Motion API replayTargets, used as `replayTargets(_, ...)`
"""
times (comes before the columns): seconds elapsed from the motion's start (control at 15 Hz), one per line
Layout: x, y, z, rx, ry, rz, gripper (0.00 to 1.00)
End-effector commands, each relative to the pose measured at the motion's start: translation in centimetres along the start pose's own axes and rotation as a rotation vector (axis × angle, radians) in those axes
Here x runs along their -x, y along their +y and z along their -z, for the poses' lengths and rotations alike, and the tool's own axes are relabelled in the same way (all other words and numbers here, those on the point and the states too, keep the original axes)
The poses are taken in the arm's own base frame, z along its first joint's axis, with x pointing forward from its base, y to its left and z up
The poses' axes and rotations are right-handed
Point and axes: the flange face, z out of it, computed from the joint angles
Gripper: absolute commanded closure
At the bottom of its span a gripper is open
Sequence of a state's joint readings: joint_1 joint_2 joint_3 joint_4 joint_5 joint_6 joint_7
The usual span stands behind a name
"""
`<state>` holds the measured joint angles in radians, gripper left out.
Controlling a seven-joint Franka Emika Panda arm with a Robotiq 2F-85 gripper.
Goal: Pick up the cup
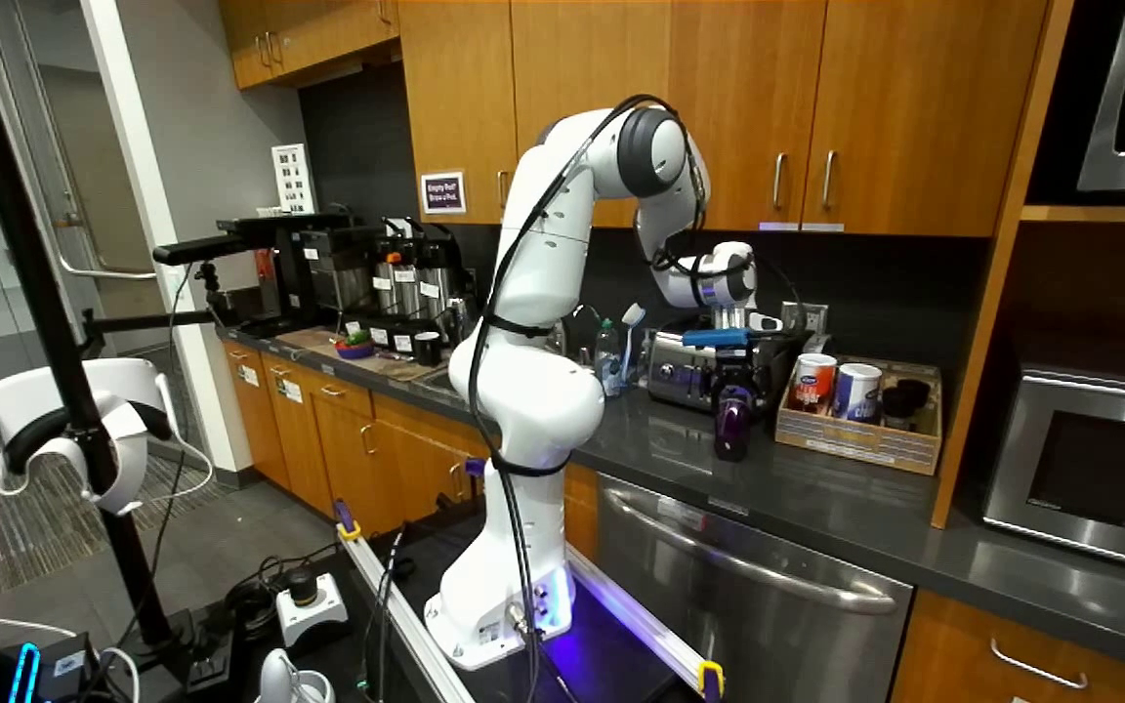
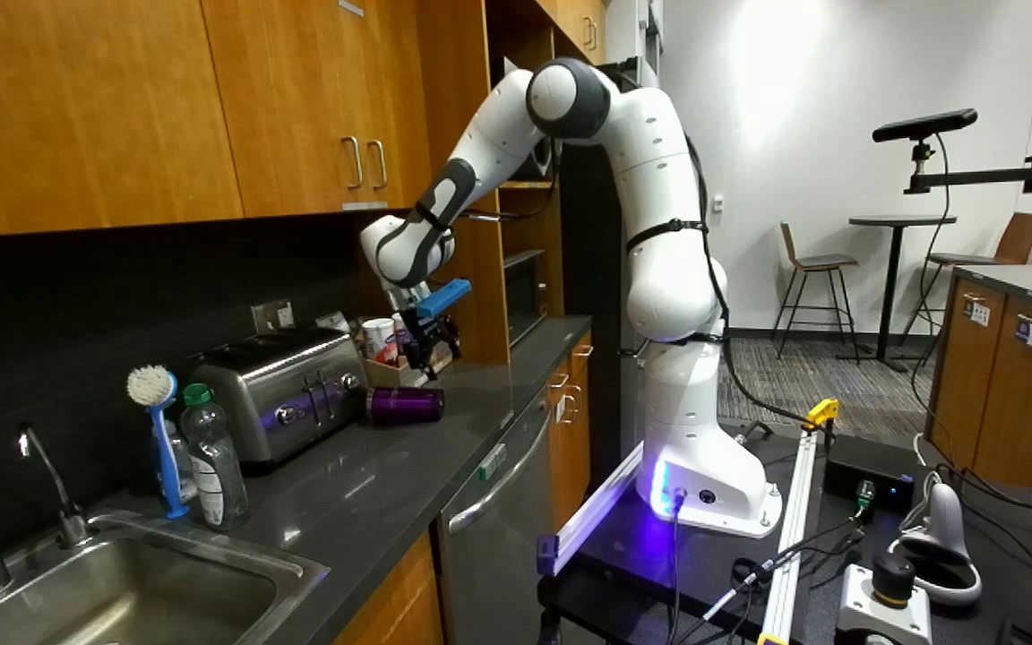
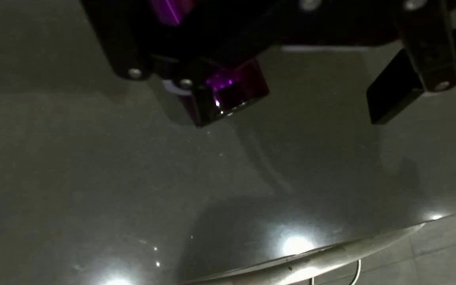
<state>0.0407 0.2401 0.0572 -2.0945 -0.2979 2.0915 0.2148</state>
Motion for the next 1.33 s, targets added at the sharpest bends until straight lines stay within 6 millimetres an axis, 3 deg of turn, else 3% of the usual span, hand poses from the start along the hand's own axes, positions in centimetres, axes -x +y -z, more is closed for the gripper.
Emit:
replayTargets(0.0, 1.7, -0.2, -0.1, 0.062, 0.047, 0.185, 0.00)
replayTargets(0.4, 3.4, -0.7, -0.8, 0.103, 0.153, 0.475, 0.00)
replayTargets(0.87, 4.7, -0.5, -1.4, -0.045, 0.364, 0.731, 0.00)
replayTargets(1.07, 4.8, -0.1, -2.2, -0.112, 0.392, 0.660, 0.00)
replayTargets(1.27, 5.1, 0.1, -2.4, -0.167, 0.376, 0.477, 0.00)
